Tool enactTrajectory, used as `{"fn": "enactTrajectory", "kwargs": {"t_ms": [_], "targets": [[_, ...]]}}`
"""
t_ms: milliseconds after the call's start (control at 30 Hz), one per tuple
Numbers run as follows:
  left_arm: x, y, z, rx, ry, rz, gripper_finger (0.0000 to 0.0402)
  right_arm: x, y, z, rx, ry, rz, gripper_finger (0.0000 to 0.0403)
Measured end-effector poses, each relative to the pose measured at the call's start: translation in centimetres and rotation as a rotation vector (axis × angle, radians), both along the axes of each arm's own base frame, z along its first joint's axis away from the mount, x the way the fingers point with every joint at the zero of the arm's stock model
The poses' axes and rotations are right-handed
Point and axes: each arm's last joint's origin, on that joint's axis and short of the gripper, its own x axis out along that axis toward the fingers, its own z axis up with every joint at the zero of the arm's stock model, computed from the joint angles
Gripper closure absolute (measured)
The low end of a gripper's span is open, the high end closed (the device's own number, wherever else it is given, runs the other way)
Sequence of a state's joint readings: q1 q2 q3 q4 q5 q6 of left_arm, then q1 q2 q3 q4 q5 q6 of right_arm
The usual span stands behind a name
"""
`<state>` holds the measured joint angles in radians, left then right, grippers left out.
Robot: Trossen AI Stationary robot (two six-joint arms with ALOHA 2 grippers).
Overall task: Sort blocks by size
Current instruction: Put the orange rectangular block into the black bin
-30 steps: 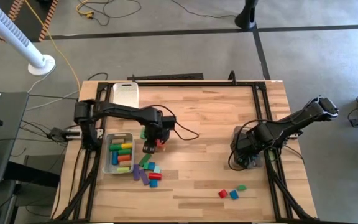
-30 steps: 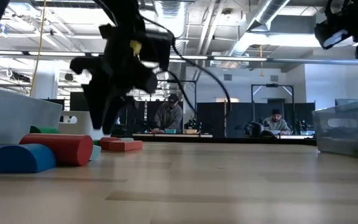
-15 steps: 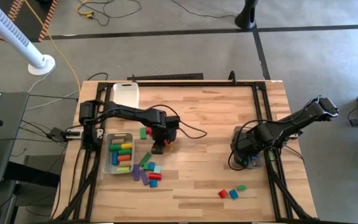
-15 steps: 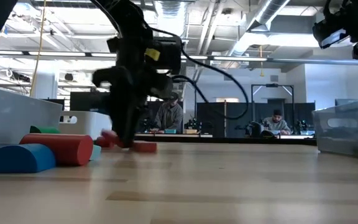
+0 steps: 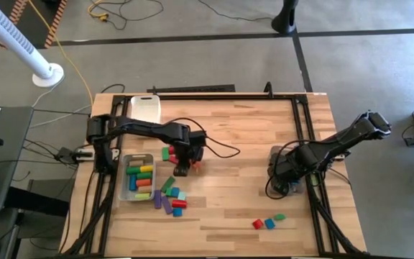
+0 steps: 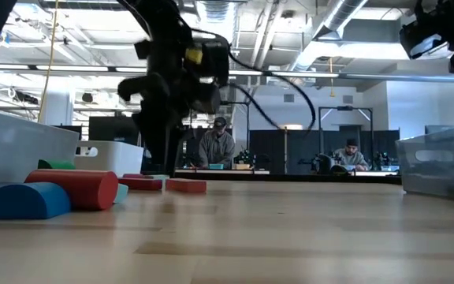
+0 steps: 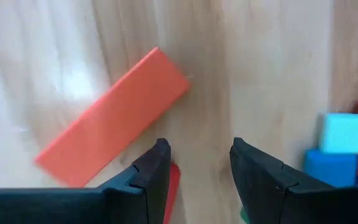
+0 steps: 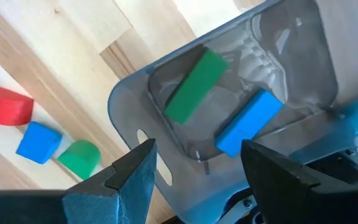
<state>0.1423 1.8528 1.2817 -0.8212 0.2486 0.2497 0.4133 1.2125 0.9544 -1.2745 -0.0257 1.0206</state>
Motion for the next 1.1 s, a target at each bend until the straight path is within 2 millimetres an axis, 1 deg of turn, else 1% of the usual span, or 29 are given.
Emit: {"fn": "enactTrajectory", "kwargs": {"t_ms": [67, 133, 200, 300, 367, 467, 533, 667, 800, 933, 1000, 1100], "targets": [[-0.3, 0.3, 0.9, 0.08, -0.03, -0.039, 0.0245, 0.1, 0.0, 0.3, 0.003, -0.006, 0.0, 0.014], [-0.3, 0.7, 1.2, 0.166, -0.048, -0.085, 0.0245, 0.2, 0.1, 0.6, 0.007, -0.016, 0.004, 0.014], [-0.3, 1.3, 1.2, 0.221, -0.056, -0.133, 0.0245, 0.2, 0.1, 1.0, 0.005, -0.024, 0.007, 0.014], [-0.2, 1.9, 0.9, 0.254, -0.073, -0.19, 0.0245, 0.3, 0.1, 1.4, -0.003, -0.032, 0.006, 0.0141], [0.1, 2.1, 0.5, 0.299, -0.073, -0.228, 0.0245, 0.3, 0.1, 1.7, -0.003, -0.04, 0.005, 0.0142], [0.1, 2.0, 0.4, 0.351, -0.08, -0.312, 0.0242, 0.4, 0.1, 1.9, 0.0, -0.053, -0.002, 0.0143], [0.1, 1.8, 0.3, 0.362, -0.083, -0.372, 0.0236, 0.5, 0.1, 2.0, 0.001, -0.056, -0.003, 0.0143], [0.0, 1.7, 0.0, 0.366, -0.081, -0.415, 0.0214, 0.5, 0.1, 2.0, -0.006, -0.06, -0.003, 0.0143], [0.0, 1.7, -0.1, 0.363, -0.095, -0.418, 0.0195, 0.5, 0.1, 2.0, -0.017, -0.064, -0.003, 0.0143], [0.2, 1.9, -0.1, 0.335, -0.126, -0.419, 0.0186, 0.6, -0.1, 2.0, -0.033, -0.071, 0.001, 0.0143], [0.4, 2.0, -0.7, 0.31, -0.119, -0.424, 0.0185, 0.6, -0.3, 2.0, -0.034, -0.071, -0.001, 0.0143], [0.5, 2.0, -2.4, 0.281, -0.055, -0.429, 0.0185, 0.7, -0.6, 2.0, -0.035, -0.07, -0.014, 0.0143]]}}
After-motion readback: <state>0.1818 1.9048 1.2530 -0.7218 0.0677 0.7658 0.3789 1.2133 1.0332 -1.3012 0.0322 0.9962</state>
